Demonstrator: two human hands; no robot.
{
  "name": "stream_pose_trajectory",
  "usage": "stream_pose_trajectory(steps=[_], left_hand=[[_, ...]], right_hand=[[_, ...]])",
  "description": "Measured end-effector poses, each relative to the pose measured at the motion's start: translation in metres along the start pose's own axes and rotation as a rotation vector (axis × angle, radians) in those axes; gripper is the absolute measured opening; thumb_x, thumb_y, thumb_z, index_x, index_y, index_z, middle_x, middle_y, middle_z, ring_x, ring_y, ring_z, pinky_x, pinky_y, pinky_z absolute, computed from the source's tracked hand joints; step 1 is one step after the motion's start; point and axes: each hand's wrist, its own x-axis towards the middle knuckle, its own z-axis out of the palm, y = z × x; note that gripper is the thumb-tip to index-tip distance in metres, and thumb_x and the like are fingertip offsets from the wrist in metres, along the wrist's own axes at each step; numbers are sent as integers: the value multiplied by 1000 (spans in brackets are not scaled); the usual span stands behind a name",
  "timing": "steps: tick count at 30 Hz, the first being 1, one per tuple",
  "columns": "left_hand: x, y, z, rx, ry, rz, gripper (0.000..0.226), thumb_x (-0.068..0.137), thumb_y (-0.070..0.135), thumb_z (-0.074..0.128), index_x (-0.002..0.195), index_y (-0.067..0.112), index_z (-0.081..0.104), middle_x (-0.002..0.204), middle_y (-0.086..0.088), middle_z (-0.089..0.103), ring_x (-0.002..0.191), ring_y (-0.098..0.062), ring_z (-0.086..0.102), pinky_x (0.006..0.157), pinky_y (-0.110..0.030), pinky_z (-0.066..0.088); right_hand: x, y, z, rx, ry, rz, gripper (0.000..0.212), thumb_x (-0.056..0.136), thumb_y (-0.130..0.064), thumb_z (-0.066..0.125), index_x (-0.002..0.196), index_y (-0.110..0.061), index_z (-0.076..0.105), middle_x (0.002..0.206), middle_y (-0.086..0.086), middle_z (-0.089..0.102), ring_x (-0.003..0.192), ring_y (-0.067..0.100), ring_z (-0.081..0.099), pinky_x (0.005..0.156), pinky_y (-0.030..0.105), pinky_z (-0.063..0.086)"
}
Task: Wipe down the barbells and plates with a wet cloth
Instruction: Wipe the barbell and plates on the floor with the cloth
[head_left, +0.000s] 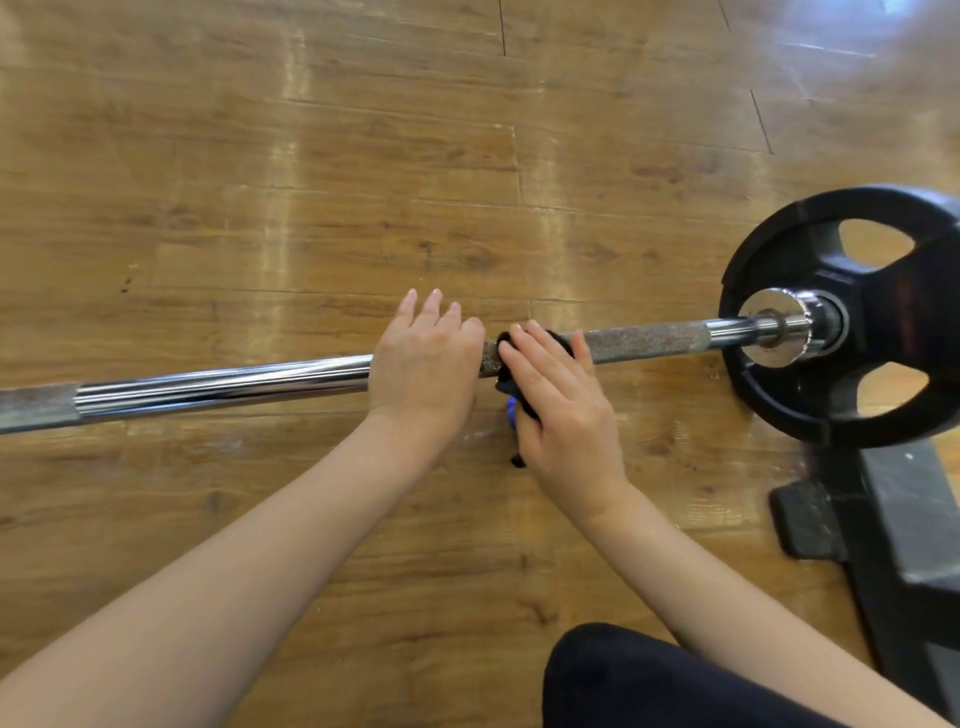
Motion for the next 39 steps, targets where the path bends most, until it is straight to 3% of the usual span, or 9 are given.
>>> stream_pose_trajectory(steps=[4,7,10,12,15,19,22,29,39], left_hand=[[4,1,-1,97,-113,-27,32,87,2,42,112,15,59,125,-10,60,134,-27,38,117,-38,5],[10,2,-7,71,-172,-52,26,84,3,46,97,22,60,104,-6,66,109,-24,57,113,-33,19],[15,1,-13,31,-232,-81,23,85,4,49,98,19,60,104,-7,64,102,-28,58,81,-29,37],[14,0,-12,53,-234,-44,21,85,4,50,96,20,59,104,-7,64,103,-27,58,87,-28,35],[6,0,-3,147,-156,31,28,86,5,48,112,13,55,122,-11,60,122,-27,49,116,-37,11],[-1,-5,8,202,137,28,61,68,10,69,126,2,57,128,-17,59,122,-34,53,106,-52,32],[-7,-13,12,207,168,51,76,58,14,78,129,2,54,132,-18,55,124,-36,50,105,-57,32],[-23,-62,16,248,271,126,42,88,1,33,118,-3,61,121,-23,61,115,-38,58,98,-53,42],[-28,-10,36,191,376,12,52,89,8,32,141,3,34,141,-16,47,133,-31,42,109,-49,28]], right_hand=[[-4,21,-14,-44,-19,-26,39,84,-2,44,117,-2,64,126,11,60,122,22,52,115,46,12],[-3,23,-14,-20,-7,10,40,83,-1,44,118,-3,64,126,10,60,122,19,51,115,46,9],[-2,20,-12,0,-6,41,41,82,-1,44,117,-2,65,125,12,61,122,19,50,116,43,8],[-4,21,-13,-6,-7,42,40,82,-1,44,117,-2,65,126,12,60,122,20,50,116,43,8],[-3,18,-12,-18,12,27,39,83,-1,44,116,1,64,124,15,61,121,23,53,116,43,10],[2,12,-7,-17,8,14,39,84,-2,43,117,1,64,124,15,61,121,24,52,116,44,13],[4,15,-10,0,-30,20,41,82,-4,44,118,-1,64,124,12,62,121,20,51,115,44,12],[5,19,-13,26,-45,25,41,80,-6,46,116,-2,65,123,10,62,121,16,50,116,41,10],[5,10,-12,56,-41,87,42,80,-7,43,116,-2,65,123,9,61,121,17,48,117,36,9]])
